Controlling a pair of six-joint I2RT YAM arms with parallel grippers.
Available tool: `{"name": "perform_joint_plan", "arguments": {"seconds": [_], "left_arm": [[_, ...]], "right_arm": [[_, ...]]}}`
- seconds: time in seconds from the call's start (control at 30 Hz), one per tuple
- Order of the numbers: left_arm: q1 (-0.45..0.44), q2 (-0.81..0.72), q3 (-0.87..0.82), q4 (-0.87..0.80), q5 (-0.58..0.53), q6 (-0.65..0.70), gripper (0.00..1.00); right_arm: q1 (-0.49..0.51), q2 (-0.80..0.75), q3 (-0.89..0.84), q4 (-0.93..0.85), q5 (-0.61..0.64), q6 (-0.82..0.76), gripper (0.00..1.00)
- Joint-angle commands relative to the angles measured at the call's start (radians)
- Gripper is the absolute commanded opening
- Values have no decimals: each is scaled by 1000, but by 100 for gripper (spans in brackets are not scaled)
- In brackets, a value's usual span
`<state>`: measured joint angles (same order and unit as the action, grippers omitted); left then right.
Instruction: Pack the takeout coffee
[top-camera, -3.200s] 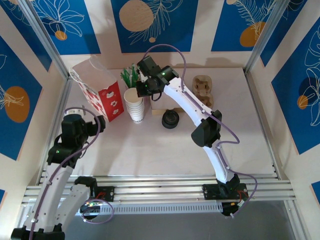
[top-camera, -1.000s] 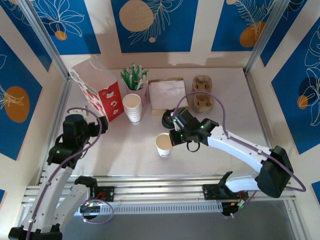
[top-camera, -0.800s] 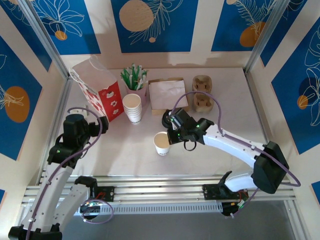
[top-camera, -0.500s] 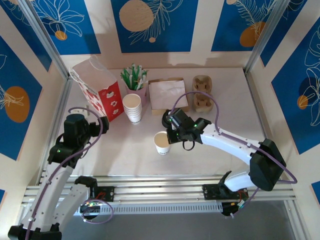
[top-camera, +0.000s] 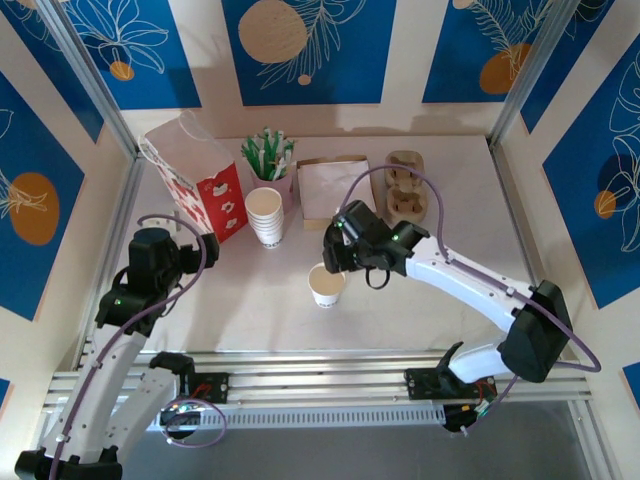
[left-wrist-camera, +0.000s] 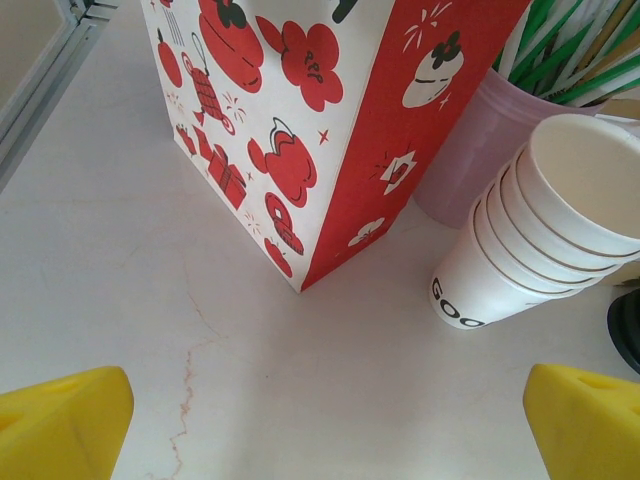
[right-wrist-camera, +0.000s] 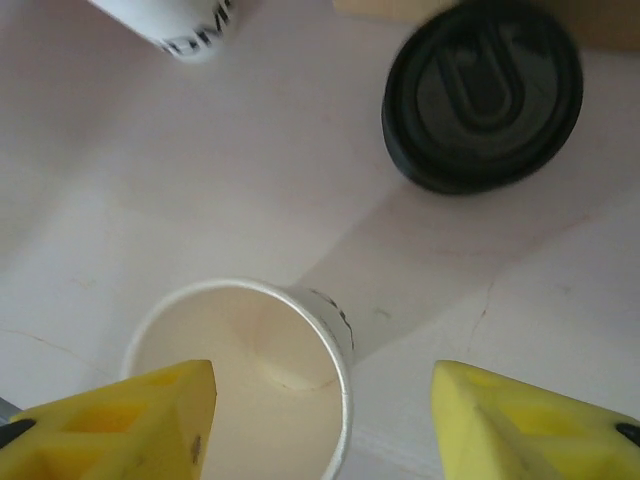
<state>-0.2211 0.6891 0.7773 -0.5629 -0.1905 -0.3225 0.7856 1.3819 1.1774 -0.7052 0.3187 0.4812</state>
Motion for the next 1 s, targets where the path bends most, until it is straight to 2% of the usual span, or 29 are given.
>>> {"name": "perform_joint_plan", "arguments": {"seconds": [0.0, 0.1, 0.23, 0.57, 0.83, 0.97], "left_arm": [[-13, -2, 18, -11, 5, 15, 100], [-12, -2, 17, -12, 5, 15, 100], [-15, 0, 18, -13, 6, 17, 100], [-25, 11, 17, -10, 19, 20, 100], [-31, 20, 19, -13, 17, 22, 100], [-33, 26, 21, -14, 19, 24, 100]], "right_arm": [[-54, -8, 69, -68, -5, -64, 68], [-137, 70, 122, -89, -93, -94, 74], [-200, 203, 199, -133, -126, -99, 77], [-185, 480, 336, -117, -38, -107, 83], [-169, 584, 419, -132, 70, -139, 84], [-172, 598, 421, -123, 74, -154, 83]]}}
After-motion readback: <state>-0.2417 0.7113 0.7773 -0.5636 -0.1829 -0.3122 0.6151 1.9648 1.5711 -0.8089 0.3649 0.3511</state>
